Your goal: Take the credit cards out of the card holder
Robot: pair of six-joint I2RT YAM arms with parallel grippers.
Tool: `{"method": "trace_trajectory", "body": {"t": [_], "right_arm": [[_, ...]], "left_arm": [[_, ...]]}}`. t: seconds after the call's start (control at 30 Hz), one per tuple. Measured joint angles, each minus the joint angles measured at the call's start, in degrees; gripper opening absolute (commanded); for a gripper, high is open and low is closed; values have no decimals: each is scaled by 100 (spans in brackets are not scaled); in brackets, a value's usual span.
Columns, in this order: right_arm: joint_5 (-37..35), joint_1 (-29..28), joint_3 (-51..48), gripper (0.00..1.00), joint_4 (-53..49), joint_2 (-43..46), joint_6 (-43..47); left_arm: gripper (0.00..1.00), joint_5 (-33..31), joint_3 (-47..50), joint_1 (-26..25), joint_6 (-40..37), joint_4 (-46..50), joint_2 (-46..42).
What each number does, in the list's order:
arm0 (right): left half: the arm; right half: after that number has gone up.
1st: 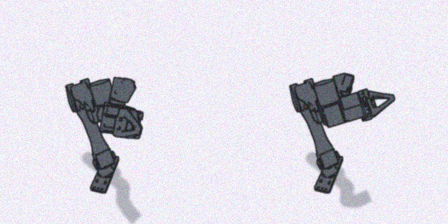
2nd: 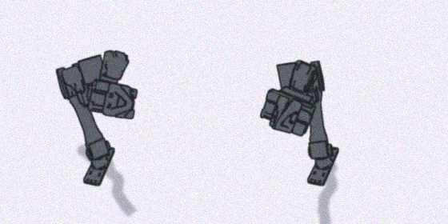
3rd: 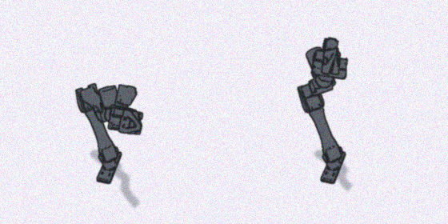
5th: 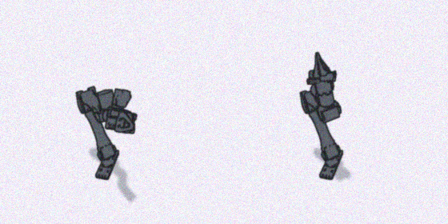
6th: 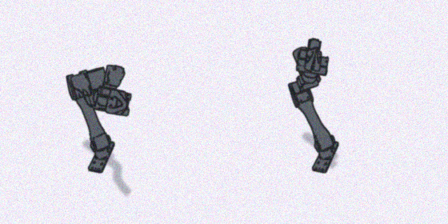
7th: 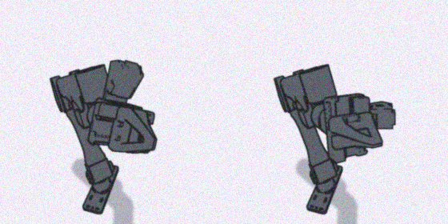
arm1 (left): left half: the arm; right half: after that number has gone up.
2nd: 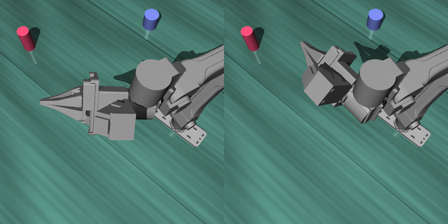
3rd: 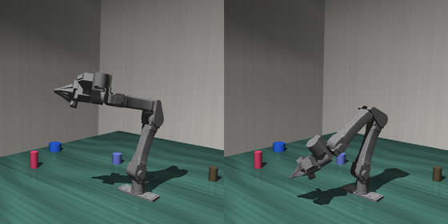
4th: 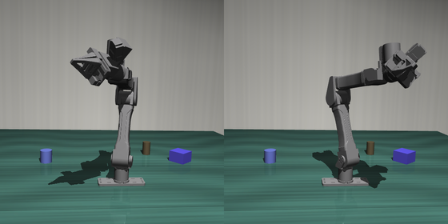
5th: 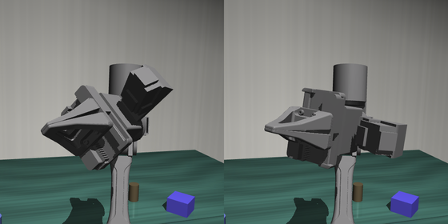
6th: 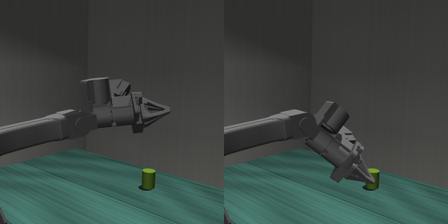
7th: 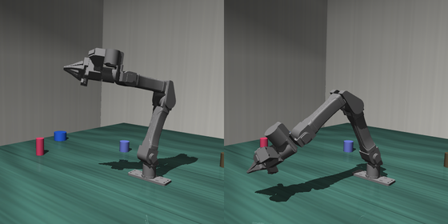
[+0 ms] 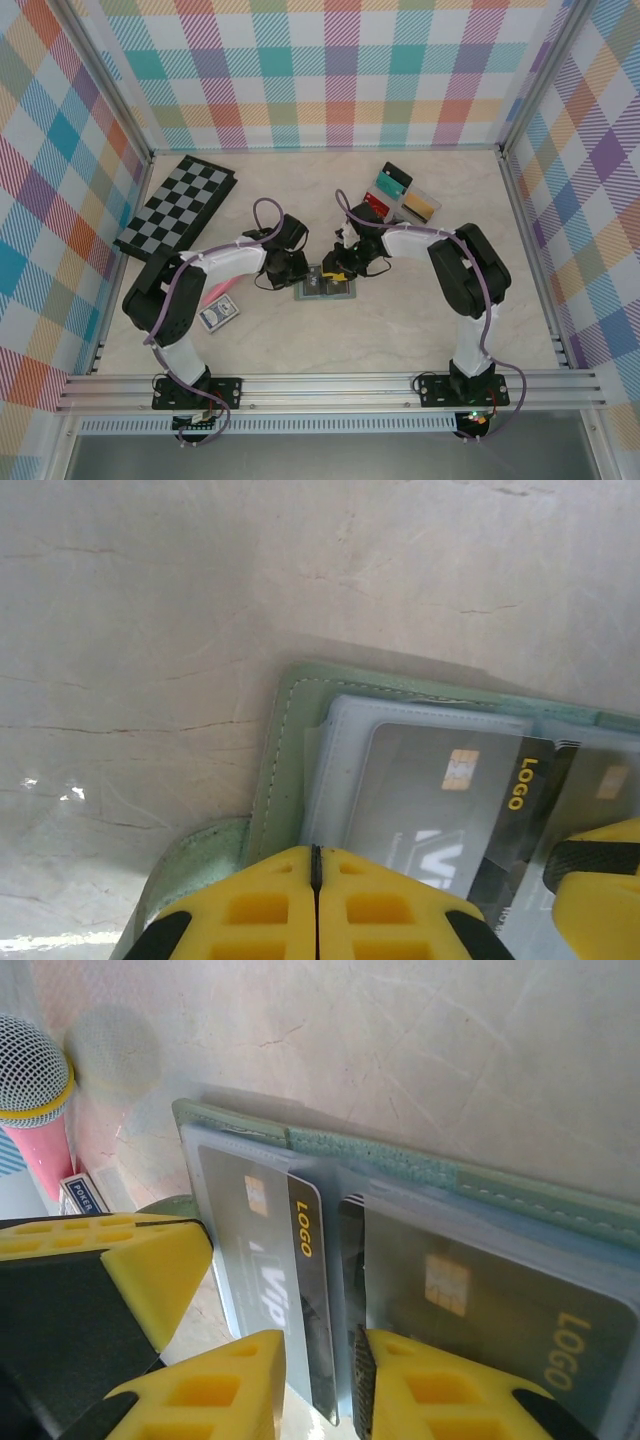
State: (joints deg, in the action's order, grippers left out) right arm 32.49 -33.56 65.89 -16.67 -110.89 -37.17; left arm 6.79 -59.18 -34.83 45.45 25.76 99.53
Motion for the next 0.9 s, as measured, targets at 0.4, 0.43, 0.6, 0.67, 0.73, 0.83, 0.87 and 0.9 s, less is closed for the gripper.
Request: {"method": "trace_trajectory", "body": {"t": [0.4,0.43,0.6,0.67,0.73,0.83,0.87,0.9], "right_arm": [[271,-31,101,24,11,-173,42],[293,-33,120,24,13,-192,50],[308,-48,144,23,0,-205,66],[302,-70,173,23,-37,-216,81],[282,-90,201,23,-76,-225,101],[192,-122,271,26,-201,-245,166],[133,-140,315,27,-262,-254,190],[68,-155,350,28,-313,-256,208]], "left_arm": [[6,-2,0,0,20,0,50],[6,-2,0,0,20,0,50],[6,-4,0,0,20,0,50],[6,-7,2,0,20,0,50],[6,-24,4,0,20,0,50],[6,-26,7,0,20,-2,50],[6,-28,7,0,20,-2,50],[6,-35,7,0,20,-2,50]]}}
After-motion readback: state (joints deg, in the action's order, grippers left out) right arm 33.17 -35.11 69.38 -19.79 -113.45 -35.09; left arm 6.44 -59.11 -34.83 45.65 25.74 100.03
